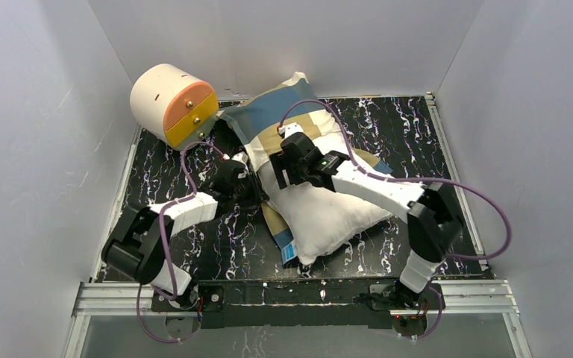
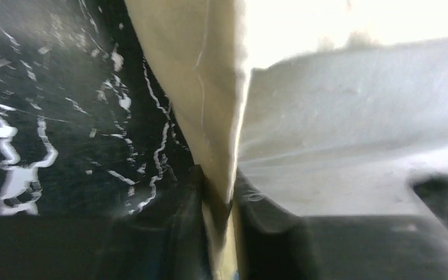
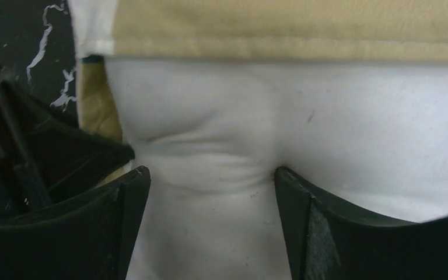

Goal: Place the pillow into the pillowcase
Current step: Stuff the pillow into the pillowcase.

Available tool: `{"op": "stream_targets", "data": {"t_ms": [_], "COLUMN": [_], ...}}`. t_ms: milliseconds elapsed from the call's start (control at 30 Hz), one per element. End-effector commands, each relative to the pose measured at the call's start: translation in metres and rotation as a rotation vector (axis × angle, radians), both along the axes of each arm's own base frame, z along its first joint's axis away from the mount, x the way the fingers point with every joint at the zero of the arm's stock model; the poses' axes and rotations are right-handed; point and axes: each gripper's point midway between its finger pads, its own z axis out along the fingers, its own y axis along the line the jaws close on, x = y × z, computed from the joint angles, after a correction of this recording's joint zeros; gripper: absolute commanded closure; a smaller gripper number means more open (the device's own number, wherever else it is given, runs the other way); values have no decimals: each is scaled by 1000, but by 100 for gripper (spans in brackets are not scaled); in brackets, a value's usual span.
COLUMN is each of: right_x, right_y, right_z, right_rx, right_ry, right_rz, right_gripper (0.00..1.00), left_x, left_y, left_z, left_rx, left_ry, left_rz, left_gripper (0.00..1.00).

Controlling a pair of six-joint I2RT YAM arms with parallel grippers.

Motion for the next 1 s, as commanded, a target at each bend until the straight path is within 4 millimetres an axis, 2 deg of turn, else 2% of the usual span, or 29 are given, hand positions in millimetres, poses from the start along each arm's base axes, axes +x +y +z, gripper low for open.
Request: {"op": "stream_targets", "data": {"t_ms": [0, 67, 100, 133, 167, 200, 267, 300, 367, 467, 533, 600, 800, 867, 900, 967], "right_x": [50, 72, 82, 94, 103, 113, 129, 135, 145, 151, 153, 154, 147, 143, 140, 128], "right_y": [9, 16, 20, 25, 25, 25, 19, 15, 0, -22, -35, -43, -41, -45, -45, -47], "right_z": [-7, 1, 10, 26, 39, 53, 87, 103, 129, 149, 156, 158, 175, 181, 180, 165], "right_rx": [83, 111, 131, 172, 214, 265, 396, 465, 555, 643, 711, 767, 813, 793, 758, 651], "right_ry": [-9, -15, -22, -37, -48, -68, -121, -145, -176, -220, -237, -234, -247, -275, -281, -261], "right_rz": [-127, -162, -172, -188, -211, -240, -316, -354, -437, -551, -612, -661, -648, -622, -592, -518], "right_gripper": [26, 69, 87, 99, 99, 99, 99, 99, 99, 99, 99, 99, 99, 99, 99, 99], "left_x": [11, 15, 18, 22, 27, 35, 35, 32, 15, -25, -46, -56, -39, -36, -37, -42], "left_y": [-26, -31, -32, -33, -34, -37, -41, -45, -59, -86, -105, -120, -146, -158, -163, -169], "left_z": [13, 45, 70, 95, 124, 163, 194, 202, 204, 193, 191, 201, 265, 268, 267, 262], "left_rx": [-164, -190, -196, -195, -185, -184, -179, -201, -253, -235, -246, -271, -337, -367, -380, -400], "left_ry": [-61, -117, -158, -198, -240, -296, -314, -308, -275, -270, -264, -271, -394, -377, -361, -341], "left_rz": [-38, -66, -76, -87, -103, -122, -165, -183, -227, -327, -419, -498, -551, -565, -573, -578], "left_gripper": [98, 100, 100, 100, 100, 100, 100, 100, 100, 100, 100, 100, 100, 100, 96, 90]}}
